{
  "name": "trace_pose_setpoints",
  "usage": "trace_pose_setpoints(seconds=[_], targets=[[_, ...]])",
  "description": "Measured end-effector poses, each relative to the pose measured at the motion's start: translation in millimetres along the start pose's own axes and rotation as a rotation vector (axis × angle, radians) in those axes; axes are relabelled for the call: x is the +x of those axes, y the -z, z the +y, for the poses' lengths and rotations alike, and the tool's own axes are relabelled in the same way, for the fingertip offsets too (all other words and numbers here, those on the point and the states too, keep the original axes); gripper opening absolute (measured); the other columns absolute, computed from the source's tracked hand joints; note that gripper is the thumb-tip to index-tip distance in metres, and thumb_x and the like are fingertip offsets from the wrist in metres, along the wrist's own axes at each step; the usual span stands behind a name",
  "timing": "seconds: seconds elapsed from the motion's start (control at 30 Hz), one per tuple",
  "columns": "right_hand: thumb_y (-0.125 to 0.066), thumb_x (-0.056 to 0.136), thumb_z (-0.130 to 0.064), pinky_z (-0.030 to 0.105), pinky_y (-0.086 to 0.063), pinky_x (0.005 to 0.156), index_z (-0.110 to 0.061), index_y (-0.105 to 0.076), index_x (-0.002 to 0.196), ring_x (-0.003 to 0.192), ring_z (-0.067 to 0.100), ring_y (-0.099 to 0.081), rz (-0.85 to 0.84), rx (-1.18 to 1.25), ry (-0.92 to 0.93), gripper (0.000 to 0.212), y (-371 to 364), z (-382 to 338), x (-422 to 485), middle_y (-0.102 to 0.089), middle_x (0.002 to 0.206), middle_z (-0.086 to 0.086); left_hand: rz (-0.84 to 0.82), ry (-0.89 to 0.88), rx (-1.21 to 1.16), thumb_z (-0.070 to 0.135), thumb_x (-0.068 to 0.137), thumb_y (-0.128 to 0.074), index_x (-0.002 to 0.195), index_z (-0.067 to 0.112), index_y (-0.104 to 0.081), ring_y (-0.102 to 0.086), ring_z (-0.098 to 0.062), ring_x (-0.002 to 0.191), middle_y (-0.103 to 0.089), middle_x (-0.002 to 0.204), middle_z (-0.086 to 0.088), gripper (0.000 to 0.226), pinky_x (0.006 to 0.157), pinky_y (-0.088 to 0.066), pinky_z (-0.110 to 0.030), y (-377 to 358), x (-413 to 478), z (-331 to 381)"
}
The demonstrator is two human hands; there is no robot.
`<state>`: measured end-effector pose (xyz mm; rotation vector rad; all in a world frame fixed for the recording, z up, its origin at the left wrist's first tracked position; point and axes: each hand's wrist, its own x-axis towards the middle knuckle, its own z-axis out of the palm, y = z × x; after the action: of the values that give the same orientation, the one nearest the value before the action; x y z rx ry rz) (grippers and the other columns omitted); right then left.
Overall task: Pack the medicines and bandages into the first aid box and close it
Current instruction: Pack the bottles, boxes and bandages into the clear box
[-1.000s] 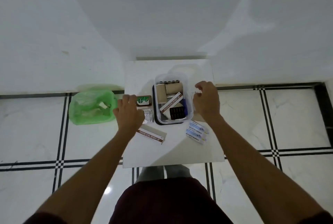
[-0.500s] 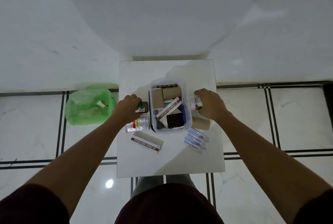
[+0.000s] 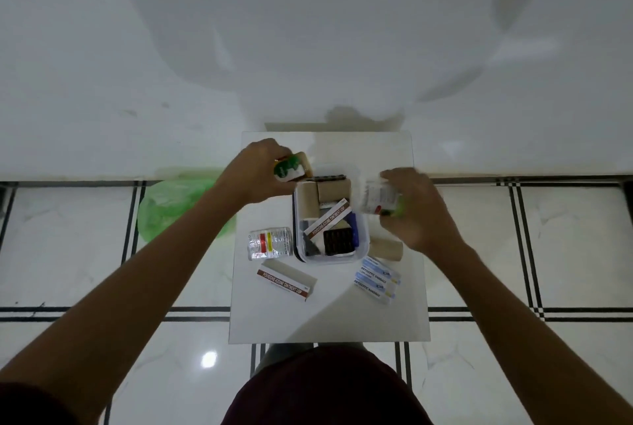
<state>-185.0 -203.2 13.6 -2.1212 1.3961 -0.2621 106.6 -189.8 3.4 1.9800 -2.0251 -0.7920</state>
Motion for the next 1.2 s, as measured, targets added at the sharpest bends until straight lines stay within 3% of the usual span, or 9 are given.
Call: trace_pose_setpoints(seconds=[0.13, 0.4, 0.53, 0.6, 0.67, 0.77, 0.9, 1.03, 1.2], targets=[[-0.077, 0.064, -0.004, 0.033, -0.047, 0.093, -0.012, -0.049, 0.127, 0.115, 0.019, -0.043, -0.184, 0.091, 0.025, 0.069, -26.1, -23.2, -7.7, -0.053, 0.127, 0.005, -0.106, -0.121, 0.034, 0.034, 0.070, -0.075, 0.110, 0.012, -0.065, -0.055, -0.022, 0.087, -0.060, 0.096, -0.007, 0.047, 0.074, -0.048, -0.037, -18.3, 20.9, 27.2], [-0.075, 0.067, -0.005, 0.038, -0.050, 0.093, -0.014, -0.051, 0.127, 0.115, 0.025, -0.051, -0.251, 0.012, 0.135, 0.066, -64.8, -26.5, -2.1, -0.056, 0.127, 0.007, -0.155, -0.343, 0.347, 0.050, 0.077, -0.063, 0.107, 0.022, -0.068, -0.055, -0.021, 0.088, -0.067, 0.089, -0.001, 0.042, 0.066, -0.034, -0.031, -45.9, 44.3, 30.1], [-0.077, 0.067, -0.008, 0.034, -0.048, 0.094, -0.015, -0.054, 0.124, 0.113, 0.028, -0.057, -0.137, -0.022, 0.130, 0.063, -81.9, -14.3, -4.7, -0.059, 0.125, 0.008, -0.080, -0.482, 0.466, 0.052, 0.073, -0.064, 0.104, 0.026, -0.070, -0.056, -0.020, 0.081, -0.072, 0.084, 0.004, 0.040, 0.070, -0.024, -0.032, -54.3, 43.8, 26.0], [-0.078, 0.068, -0.010, 0.037, -0.045, 0.101, -0.014, -0.053, 0.126, 0.117, 0.028, -0.055, -0.102, -0.071, 0.152, 0.063, -88.7, -11.3, -5.9, -0.059, 0.127, 0.009, -0.052, -0.467, 0.465, 0.051, 0.072, -0.066, 0.104, 0.025, -0.071, -0.059, -0.022, 0.078, -0.074, 0.085, 0.004, 0.041, 0.071, -0.026, -0.035, -59.8, 41.5, 23.4], [-0.078, 0.071, -0.020, 0.041, -0.029, 0.115, -0.013, -0.050, 0.129, 0.122, 0.026, -0.054, -0.075, -0.183, 0.175, 0.065, -97.0, -6.5, -7.7, -0.059, 0.129, 0.009, -0.026, -0.411, 0.462, 0.053, 0.074, -0.065, 0.108, 0.025, -0.070, -0.061, -0.023, 0.077, -0.075, 0.089, 0.001, 0.044, 0.075, -0.029, -0.037, -65.1, 39.8, 21.3], [-0.076, 0.073, -0.034, 0.053, -0.015, 0.117, -0.015, -0.049, 0.128, 0.120, 0.022, -0.057, -0.037, -0.331, 0.148, 0.065, -104.4, 0.9, -11.6, -0.062, 0.127, 0.008, 0.005, -0.318, 0.399, 0.051, 0.079, -0.064, 0.114, 0.027, -0.068, -0.062, -0.023, 0.078, -0.074, 0.086, -0.002, 0.042, 0.079, -0.029, -0.039, -74.6, 35.4, 18.0], [-0.081, 0.066, -0.035, 0.062, -0.028, 0.106, -0.019, -0.054, 0.123, 0.118, 0.026, -0.057, 0.007, -0.407, 0.126, 0.065, -104.3, 4.1, -13.6, -0.060, 0.126, 0.008, 0.047, -0.290, 0.323, 0.045, 0.085, -0.060, 0.108, 0.028, -0.071, -0.058, -0.022, 0.074, -0.074, 0.085, -0.003, 0.031, 0.077, -0.032, -0.038, -80.5, 34.4, 13.8], [-0.083, 0.063, -0.036, 0.059, -0.036, 0.100, -0.018, -0.059, 0.117, 0.113, 0.028, -0.058, 0.063, -0.407, 0.114, 0.061, -104.3, 3.8, -13.4, -0.061, 0.121, 0.009, 0.281, -0.297, 0.179, 0.027, 0.082, -0.068, 0.091, 0.017, -0.077, -0.057, -0.023, 0.064, -0.077, 0.078, 0.000, 0.016, 0.061, -0.039, -0.036, -75.3, 27.9, 10.0], [-0.075, 0.072, -0.034, 0.060, -0.035, 0.101, -0.019, -0.061, 0.112, 0.113, 0.026, -0.058, 0.116, -0.416, 0.180, 0.044, -107.4, 2.0, -18.4, -0.064, 0.118, 0.004, 0.346, -0.214, 0.192, 0.031, 0.082, -0.069, 0.090, 0.024, -0.076, -0.055, -0.019, 0.069, -0.076, 0.083, 0.010, 0.012, 0.070, -0.031, -0.034, -78.5, 1.6, -3.6]])
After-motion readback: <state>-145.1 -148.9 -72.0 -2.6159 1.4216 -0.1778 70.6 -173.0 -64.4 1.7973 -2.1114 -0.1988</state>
